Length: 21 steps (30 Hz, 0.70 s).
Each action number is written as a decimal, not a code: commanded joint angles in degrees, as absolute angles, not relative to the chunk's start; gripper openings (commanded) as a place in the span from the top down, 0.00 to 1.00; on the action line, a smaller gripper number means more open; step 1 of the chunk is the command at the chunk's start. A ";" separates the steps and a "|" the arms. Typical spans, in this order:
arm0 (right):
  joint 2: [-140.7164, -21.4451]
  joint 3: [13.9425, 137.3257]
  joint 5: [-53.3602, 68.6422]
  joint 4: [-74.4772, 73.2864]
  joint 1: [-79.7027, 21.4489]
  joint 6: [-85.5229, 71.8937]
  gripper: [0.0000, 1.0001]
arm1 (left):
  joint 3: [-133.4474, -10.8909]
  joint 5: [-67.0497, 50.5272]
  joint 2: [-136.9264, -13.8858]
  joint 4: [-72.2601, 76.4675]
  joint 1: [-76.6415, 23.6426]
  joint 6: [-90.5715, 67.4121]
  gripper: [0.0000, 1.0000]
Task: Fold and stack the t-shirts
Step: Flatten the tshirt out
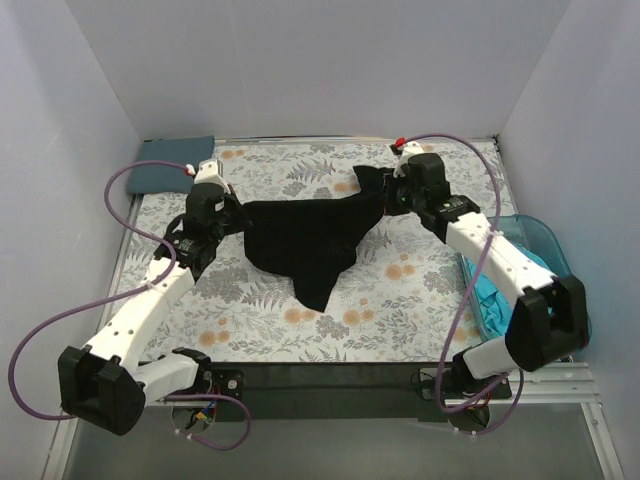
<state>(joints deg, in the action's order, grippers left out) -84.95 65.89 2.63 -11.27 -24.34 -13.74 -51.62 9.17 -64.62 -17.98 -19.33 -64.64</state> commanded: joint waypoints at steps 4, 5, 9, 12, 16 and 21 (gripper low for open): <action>-71.29 69.87 -4.22 -23.28 -23.82 -8.44 0.99 | -64.58 17.05 -55.91 -28.12 -18.81 -59.15 1.00; -68.76 70.74 -4.04 -24.25 -23.82 -8.00 0.99 | -65.82 16.88 -54.51 -29.69 -18.81 -58.54 1.00; -64.17 75.30 -3.69 -28.29 -23.73 -7.29 0.99 | -73.11 15.92 -54.22 -34.36 -18.81 -57.48 1.00; -63.37 77.78 -4.04 -29.71 -23.73 -7.03 0.99 | -77.60 15.12 -57.02 -36.38 -18.81 -55.55 1.00; -66.61 78.66 -6.76 -29.79 -23.73 -6.94 0.99 | -76.56 16.26 -63.44 -32.01 -18.81 -52.39 1.00; -77.32 77.52 -11.76 -25.86 -23.03 -7.82 0.92 | -75.40 15.56 -78.10 -19.35 -17.93 -49.83 1.00</action>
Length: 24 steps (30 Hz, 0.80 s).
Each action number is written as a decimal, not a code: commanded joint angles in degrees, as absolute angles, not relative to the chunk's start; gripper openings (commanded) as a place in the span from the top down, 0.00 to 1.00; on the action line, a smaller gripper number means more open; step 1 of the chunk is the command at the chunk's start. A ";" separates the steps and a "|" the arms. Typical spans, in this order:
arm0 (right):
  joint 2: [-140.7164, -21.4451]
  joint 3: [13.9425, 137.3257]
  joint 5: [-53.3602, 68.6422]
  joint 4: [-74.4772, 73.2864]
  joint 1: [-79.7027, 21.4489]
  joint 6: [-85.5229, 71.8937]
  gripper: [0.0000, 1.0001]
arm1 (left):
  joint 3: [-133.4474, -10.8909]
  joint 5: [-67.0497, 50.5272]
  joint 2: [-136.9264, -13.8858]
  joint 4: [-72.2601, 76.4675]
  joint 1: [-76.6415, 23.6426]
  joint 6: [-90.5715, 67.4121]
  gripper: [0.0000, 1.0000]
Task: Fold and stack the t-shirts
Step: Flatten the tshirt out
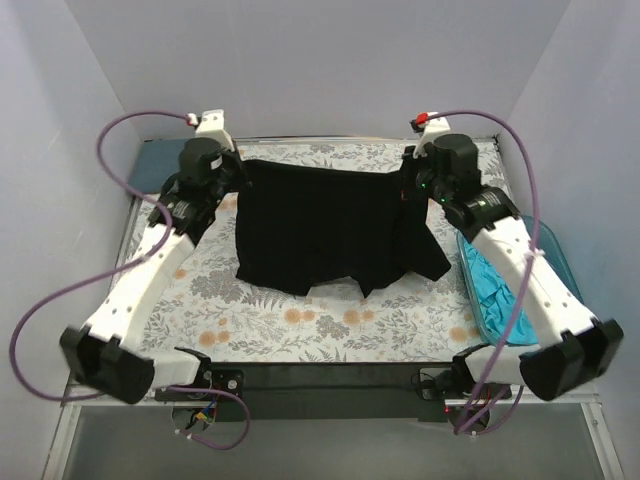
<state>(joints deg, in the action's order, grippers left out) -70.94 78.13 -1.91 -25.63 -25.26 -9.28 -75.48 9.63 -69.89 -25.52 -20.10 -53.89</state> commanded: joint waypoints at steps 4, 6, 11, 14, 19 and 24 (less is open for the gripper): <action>-86.99 82.34 -14.94 -23.38 -21.62 -7.91 0.70 | -85.40 13.72 -93.13 -14.68 -17.49 -50.88 0.69; -91.22 85.86 -14.42 -24.34 -21.53 -7.47 0.47 | -91.46 11.52 -98.16 -16.16 -17.49 -52.55 0.51; -84.40 75.36 -2.57 -24.61 -22.85 -4.49 0.20 | -74.77 11.25 -86.35 -16.17 -17.49 -56.51 0.16; -78.76 65.59 1.30 -24.70 -26.09 -4.83 0.20 | -61.38 11.69 -76.66 -18.63 -17.40 -61.15 0.11; -70.67 51.60 3.51 -25.93 -31.28 -7.91 0.24 | -41.42 9.76 -61.10 -22.06 -16.96 -68.37 0.11; -72.94 47.11 2.30 -24.26 -38.12 -8.35 0.25 | -33.58 7.82 -61.24 -19.08 -16.88 -71.89 0.12</action>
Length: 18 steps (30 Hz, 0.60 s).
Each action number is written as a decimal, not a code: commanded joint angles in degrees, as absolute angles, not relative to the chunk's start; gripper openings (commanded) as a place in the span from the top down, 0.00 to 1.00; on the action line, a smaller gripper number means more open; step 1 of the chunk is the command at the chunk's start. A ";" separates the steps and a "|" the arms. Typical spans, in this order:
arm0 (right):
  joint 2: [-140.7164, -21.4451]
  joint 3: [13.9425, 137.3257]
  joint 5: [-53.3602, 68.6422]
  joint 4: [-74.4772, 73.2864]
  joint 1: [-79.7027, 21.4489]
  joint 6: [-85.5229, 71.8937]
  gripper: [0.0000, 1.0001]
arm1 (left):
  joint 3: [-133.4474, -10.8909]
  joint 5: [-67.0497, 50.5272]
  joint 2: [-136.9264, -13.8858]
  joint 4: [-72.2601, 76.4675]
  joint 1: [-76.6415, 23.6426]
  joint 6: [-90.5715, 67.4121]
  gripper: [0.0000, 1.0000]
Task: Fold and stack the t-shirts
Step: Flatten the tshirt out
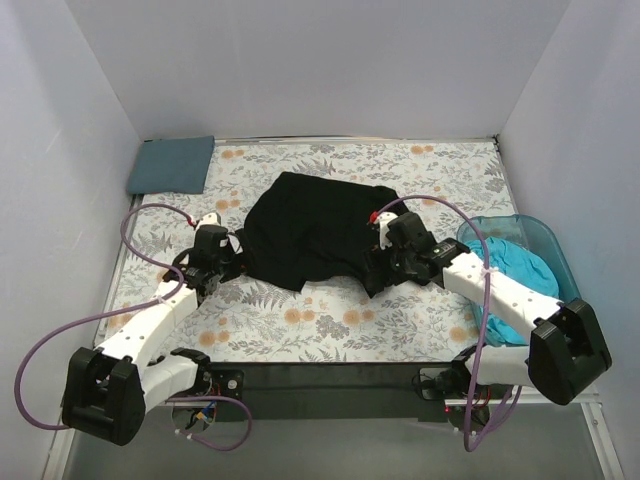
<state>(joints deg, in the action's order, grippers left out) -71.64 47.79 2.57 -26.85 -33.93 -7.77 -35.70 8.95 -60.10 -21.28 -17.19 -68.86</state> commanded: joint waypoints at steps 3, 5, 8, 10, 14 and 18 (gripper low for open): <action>-77.34 47.72 0.26 -24.08 -40.33 -7.91 0.25 | -34.36 5.29 -67.65 -17.41 -16.88 -72.16 0.15; -79.88 48.16 -1.93 -23.56 -41.04 -7.82 0.25 | -35.42 4.66 -70.21 -16.70 -16.96 -72.25 0.16; -82.78 48.69 -3.87 -23.47 -42.18 -7.65 0.26 | -36.30 4.04 -74.26 -16.00 -16.96 -72.51 0.20; -83.93 48.95 -4.39 -23.12 -42.80 -7.73 0.26 | -36.47 3.87 -75.58 -15.47 -16.96 -72.86 0.25; -86.39 49.39 -8.69 -22.76 -43.07 -7.65 0.32 | -36.12 3.87 -77.86 -14.59 -17.05 -73.65 0.37; -87.45 49.92 -13.18 -22.68 -43.07 -7.21 0.42 | -35.51 3.78 -78.66 -13.19 -17.05 -74.62 0.56</action>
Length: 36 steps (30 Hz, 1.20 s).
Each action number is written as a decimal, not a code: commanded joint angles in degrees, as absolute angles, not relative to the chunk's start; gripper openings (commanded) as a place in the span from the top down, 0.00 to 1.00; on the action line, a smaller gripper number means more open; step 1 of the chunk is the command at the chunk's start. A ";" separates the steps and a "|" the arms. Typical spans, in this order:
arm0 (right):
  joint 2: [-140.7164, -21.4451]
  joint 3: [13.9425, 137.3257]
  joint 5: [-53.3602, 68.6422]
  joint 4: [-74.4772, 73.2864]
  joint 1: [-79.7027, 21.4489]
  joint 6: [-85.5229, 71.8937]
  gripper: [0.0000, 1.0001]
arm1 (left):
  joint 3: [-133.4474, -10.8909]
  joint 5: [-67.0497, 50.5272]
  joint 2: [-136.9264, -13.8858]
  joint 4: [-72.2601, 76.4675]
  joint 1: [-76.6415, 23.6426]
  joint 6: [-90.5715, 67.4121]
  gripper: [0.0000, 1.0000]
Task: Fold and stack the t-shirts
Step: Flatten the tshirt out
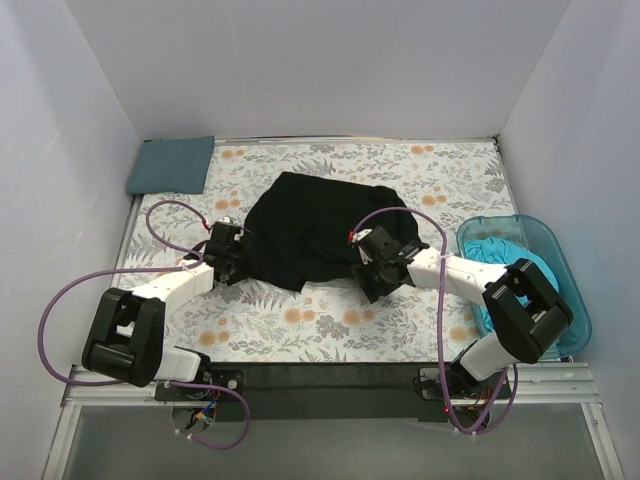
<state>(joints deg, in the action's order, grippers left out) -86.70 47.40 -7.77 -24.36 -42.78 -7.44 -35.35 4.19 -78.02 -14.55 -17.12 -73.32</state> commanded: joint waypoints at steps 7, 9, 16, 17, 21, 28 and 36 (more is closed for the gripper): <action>-86.22 52.20 -21.95 -23.20 -42.98 -5.28 0.98 | -38.65 7.55 -74.29 -13.79 -16.96 -74.18 1.00; -84.82 54.13 -25.56 -25.21 -42.80 -4.05 0.99 | -41.29 9.39 -72.61 -16.16 -16.53 -73.31 1.00; -81.39 71.00 -43.39 -31.02 -38.59 6.92 0.99 | -62.99 11.07 -69.35 -21.70 -10.55 -68.21 1.00; -80.95 74.93 -44.20 -31.11 -38.50 8.25 0.99 | -66.06 11.34 -69.00 -22.93 -10.20 -67.68 1.00; -77.88 82.33 -43.34 -32.60 -38.58 13.00 0.99 | -80.03 13.27 -66.46 -26.36 -9.93 -64.78 1.00; -63.49 86.92 -25.89 -37.26 -38.85 18.71 0.99 | -91.12 17.49 -56.17 -30.06 -9.93 -57.67 1.00; -56.34 92.63 -3.37 -42.09 -38.85 20.48 0.99 | -106.94 14.17 -57.46 -32.52 -10.37 -51.25 1.00</action>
<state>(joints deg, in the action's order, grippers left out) -57.60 89.80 -8.56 -35.27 -40.38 17.85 -100.84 6.74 -55.16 -33.43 -11.86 -57.36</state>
